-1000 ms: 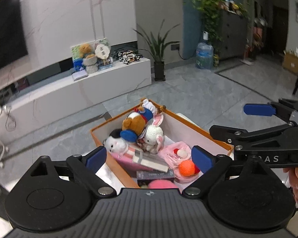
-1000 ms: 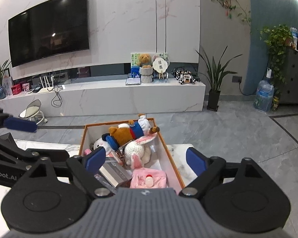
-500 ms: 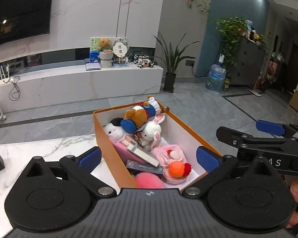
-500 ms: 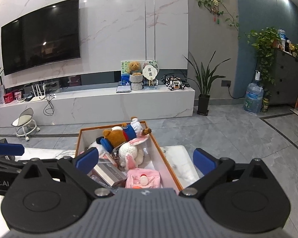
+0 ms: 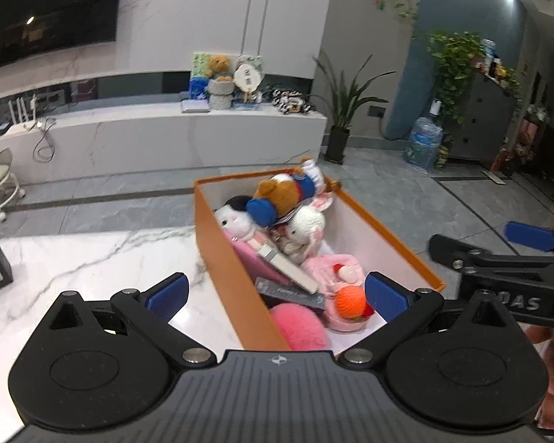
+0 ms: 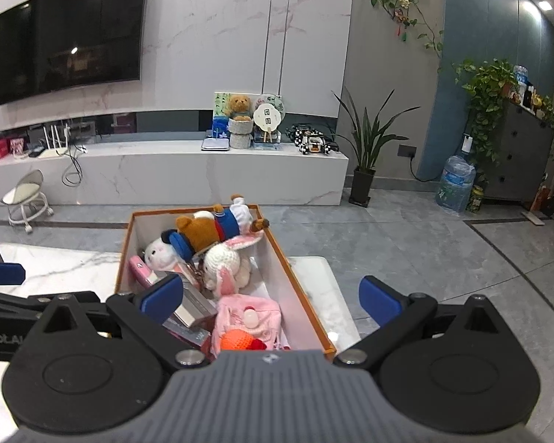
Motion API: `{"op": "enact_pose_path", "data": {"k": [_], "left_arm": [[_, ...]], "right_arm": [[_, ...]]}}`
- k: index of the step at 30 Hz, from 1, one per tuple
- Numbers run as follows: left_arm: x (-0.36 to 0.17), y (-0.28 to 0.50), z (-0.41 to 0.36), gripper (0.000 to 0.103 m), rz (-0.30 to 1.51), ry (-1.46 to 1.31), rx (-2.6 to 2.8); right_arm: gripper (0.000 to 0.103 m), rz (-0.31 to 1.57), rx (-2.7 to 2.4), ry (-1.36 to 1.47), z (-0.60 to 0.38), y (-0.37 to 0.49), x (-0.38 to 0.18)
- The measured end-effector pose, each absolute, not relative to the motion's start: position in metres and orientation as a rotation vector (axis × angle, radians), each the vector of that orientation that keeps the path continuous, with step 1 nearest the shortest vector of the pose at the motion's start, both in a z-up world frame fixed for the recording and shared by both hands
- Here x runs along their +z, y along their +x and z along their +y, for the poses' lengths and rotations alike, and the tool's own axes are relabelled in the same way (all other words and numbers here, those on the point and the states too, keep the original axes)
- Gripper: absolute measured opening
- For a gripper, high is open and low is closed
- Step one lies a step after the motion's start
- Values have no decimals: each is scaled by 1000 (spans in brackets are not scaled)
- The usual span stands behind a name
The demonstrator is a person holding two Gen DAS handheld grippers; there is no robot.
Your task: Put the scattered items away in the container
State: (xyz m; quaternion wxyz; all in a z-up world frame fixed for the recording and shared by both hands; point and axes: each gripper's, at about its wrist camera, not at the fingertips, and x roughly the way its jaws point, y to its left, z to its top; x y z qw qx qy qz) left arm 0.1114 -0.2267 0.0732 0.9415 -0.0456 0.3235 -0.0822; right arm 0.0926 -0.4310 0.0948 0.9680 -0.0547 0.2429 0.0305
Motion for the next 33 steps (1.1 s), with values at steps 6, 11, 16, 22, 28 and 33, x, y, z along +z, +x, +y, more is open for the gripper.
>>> {"op": "enact_pose_path", "data": {"k": [6,11,16,22,28,33], "left_arm": [[58,117,-226,103,689,-90,-142],[44,121,-230,103,726,-73,-144],[34,120,-236,103,753,-61,-155],[31,121,-246,103,771,-42,-157],[26,123,-260,103,790,21,-129],[23,126,-264,103,804,45,-108]], "right_arm": [[102,520,51,-112,-433,101,88],[102,558,61,-111,-433,109,77],[102,589,78,-126,-428,113,67],[102,606,82,-125,-430,116,61],[102,629,82,-126,-431,118,56],[102,650,88,-134,-429,121,49]]}}
